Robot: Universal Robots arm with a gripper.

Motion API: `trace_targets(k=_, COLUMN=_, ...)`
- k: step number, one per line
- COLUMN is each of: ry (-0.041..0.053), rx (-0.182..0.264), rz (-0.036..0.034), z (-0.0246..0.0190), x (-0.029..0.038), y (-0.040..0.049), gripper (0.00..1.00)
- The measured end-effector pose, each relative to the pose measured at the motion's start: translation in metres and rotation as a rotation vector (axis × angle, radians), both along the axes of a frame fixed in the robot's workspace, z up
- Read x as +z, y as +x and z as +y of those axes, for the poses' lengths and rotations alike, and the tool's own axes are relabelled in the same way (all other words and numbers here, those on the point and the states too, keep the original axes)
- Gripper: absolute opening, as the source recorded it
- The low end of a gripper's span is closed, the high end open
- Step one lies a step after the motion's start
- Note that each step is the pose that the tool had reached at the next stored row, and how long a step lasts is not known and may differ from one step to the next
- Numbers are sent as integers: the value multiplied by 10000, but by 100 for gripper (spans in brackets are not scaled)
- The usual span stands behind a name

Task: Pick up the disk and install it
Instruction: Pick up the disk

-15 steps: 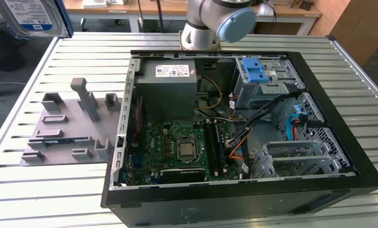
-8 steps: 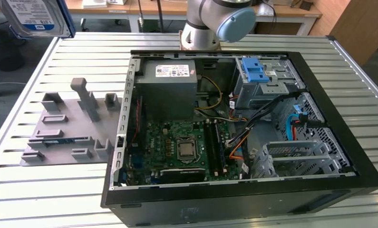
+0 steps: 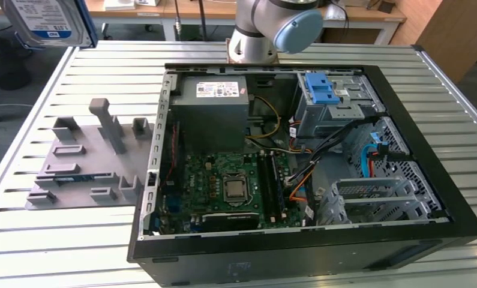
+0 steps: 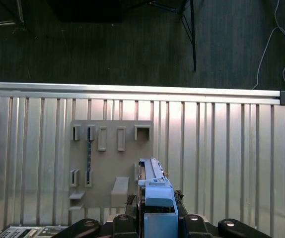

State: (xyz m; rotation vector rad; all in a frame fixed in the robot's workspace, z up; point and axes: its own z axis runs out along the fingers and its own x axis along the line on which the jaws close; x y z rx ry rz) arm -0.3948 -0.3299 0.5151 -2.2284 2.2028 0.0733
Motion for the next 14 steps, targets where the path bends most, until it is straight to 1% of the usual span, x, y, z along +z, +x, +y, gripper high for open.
trace_targets(k=7, ry=0, rx=0, rz=1, z=0, x=0, y=35, gripper=36)
trace_targets(k=14, ry=0, rx=0, rz=0, z=0, x=0, y=94, gripper=36)
